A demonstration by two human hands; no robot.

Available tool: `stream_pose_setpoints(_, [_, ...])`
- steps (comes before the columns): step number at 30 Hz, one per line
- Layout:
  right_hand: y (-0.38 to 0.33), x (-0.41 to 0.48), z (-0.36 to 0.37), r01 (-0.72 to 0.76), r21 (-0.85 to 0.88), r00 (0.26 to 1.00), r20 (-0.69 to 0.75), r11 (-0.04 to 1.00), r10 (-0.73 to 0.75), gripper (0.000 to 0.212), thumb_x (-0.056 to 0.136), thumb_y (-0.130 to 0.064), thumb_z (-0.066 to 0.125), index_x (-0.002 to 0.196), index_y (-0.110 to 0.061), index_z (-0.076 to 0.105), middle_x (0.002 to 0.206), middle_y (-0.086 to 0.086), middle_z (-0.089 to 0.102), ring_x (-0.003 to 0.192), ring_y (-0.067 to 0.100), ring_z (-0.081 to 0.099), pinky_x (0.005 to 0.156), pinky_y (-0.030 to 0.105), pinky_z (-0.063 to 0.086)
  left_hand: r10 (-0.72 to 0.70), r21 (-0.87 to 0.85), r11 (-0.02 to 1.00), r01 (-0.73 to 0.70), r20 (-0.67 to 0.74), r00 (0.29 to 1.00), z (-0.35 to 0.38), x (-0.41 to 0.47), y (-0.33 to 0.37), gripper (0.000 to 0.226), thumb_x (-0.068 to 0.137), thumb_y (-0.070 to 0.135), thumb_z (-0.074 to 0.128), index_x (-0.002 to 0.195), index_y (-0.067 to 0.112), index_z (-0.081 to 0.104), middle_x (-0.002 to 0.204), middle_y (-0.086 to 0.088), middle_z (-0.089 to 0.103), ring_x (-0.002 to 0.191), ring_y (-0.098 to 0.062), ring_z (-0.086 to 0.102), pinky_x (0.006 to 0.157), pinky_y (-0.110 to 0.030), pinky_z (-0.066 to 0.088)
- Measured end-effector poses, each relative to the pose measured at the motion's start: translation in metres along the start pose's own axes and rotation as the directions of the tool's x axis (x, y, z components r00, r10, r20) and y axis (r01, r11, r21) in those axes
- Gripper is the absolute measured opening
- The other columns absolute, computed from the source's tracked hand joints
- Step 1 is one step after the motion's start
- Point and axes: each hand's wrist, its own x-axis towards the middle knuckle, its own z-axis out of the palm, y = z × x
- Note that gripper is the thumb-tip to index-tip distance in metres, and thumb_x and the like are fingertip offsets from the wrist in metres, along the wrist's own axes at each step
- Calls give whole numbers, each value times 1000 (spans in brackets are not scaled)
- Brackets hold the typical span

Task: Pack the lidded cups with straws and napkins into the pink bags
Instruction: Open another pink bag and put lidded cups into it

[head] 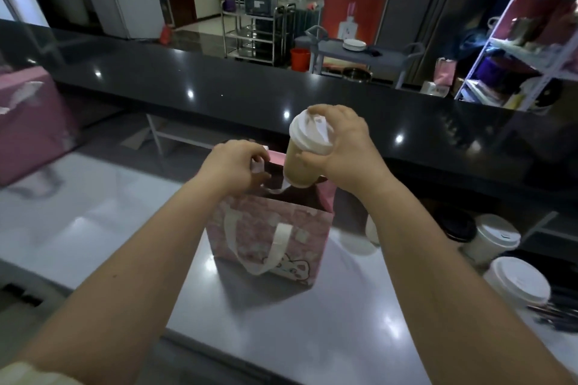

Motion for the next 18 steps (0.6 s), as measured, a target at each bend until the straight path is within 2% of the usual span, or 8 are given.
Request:
stream_pose_setpoints(2, [-9,8,22,-38,-61,999,19,997,39,66,74,-37,77,134,-34,47,132,-7,38,123,14,28,91,26,29,67,2,998,-67,59,996,0,9,-18,37,73,42,78,109,35,68,98,11,63,97,-18,58,78,-32,46])
stream_pose_setpoints(4, [-14,14,40,-93,-146,994,39,985,99,66,74,-44,75,132,-36,46,130,-7,39,121,15,27,88,28,30,127,-41,992,-122,134,983,-1,17,-32,49,69,51,78,115,38,64,106,12,63,101,-16,57,84,-37,51])
stream_pose_setpoints(6, [-17,18,56,-150,-235,986,37,960,163,65,73,-48,73,131,-37,45,128,-7,41,121,18,27,90,31,34,215,-95,975,-200,191,958,-1,23,-45,66,65,59,78,125,39,59,119,14,61,112,-14,54,93,-36,49])
stream_pose_setpoints(8, [-20,18,71,-199,-302,976,23,932,216,63,74,-46,73,129,-37,45,126,-7,42,120,20,28,95,35,36,298,-116,954,-277,239,924,1,28,-54,85,64,64,76,139,38,46,138,12,51,133,-17,41,110,-38,37])
stream_pose_setpoints(10, [-23,13,85,-242,-327,963,36,913,268,64,73,-43,74,130,-37,45,125,-8,43,118,19,29,95,33,33,348,-118,937,-328,302,887,2,31,-58,102,64,71,70,150,37,28,154,4,34,147,-23,19,119,-42,16])
stream_pose_setpoints(14, [-25,-3,100,-294,-384,925,114,875,361,70,71,-41,78,132,-35,45,127,-7,44,124,17,30,94,34,37,349,17,915,-404,472,810,9,35,-61,129,58,84,58,156,26,-2,164,-7,-5,150,-24,-11,121,-48,-5])
stream_pose_setpoints(18, [-21,-13,87,-346,-428,891,130,835,436,67,66,-37,81,122,-40,45,113,-14,37,108,9,31,81,31,38,359,106,875,-472,511,781,14,26,-64,138,55,90,55,154,22,-12,161,-9,-18,147,-26,-22,118,-57,-10])
